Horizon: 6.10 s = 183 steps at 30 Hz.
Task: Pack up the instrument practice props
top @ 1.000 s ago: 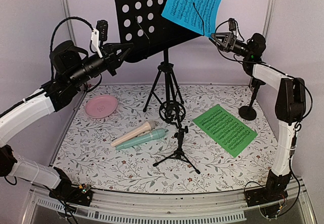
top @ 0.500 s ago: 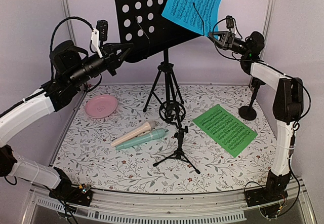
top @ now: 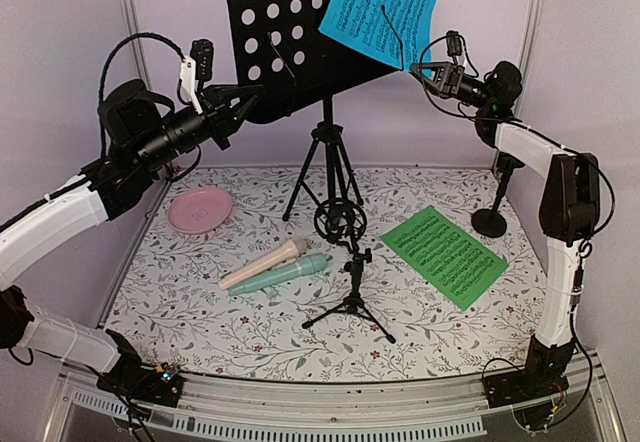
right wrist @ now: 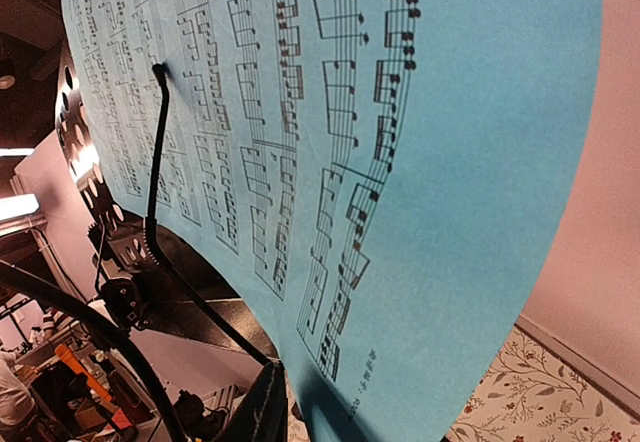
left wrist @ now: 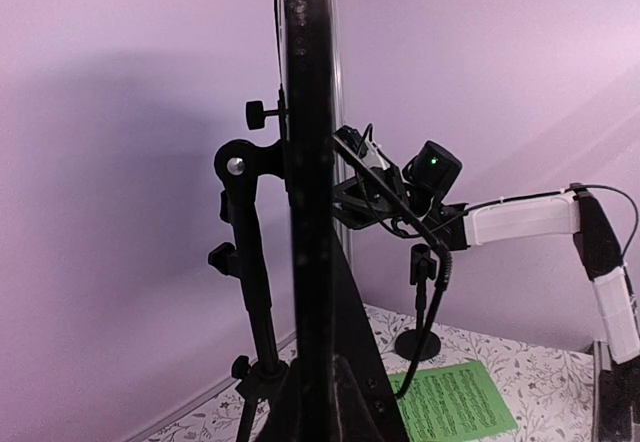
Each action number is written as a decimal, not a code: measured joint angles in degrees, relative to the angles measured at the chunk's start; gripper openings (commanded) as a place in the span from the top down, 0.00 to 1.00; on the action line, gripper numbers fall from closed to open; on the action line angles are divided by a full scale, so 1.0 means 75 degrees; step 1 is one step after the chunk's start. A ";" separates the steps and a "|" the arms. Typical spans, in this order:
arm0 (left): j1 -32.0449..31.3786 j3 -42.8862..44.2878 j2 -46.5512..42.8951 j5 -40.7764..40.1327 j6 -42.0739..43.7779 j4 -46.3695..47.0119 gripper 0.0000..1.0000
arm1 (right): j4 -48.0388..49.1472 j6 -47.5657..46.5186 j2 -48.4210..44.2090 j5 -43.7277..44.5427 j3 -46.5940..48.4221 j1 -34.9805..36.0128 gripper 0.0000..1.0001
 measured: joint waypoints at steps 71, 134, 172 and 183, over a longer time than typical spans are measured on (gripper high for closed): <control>0.0000 0.0017 -0.0003 0.0020 0.0015 -0.0020 1.00 | -0.3637 -0.2742 -0.2559 0.1454 -0.2124 -0.1026 1.00; 0.0000 0.0017 -0.0006 0.0026 0.0017 -0.0020 1.00 | -0.5307 -0.3022 -0.6254 0.4712 -0.6443 -0.1778 1.00; 0.0000 0.0017 -0.0006 0.0035 0.0015 -0.0020 1.00 | -0.3590 0.0420 -0.9410 0.5770 -1.2683 -0.0968 1.00; 0.0000 0.0017 -0.0009 0.0035 0.0015 -0.0020 1.00 | -0.3477 0.0688 -0.9681 0.6277 -1.3181 -0.0545 1.00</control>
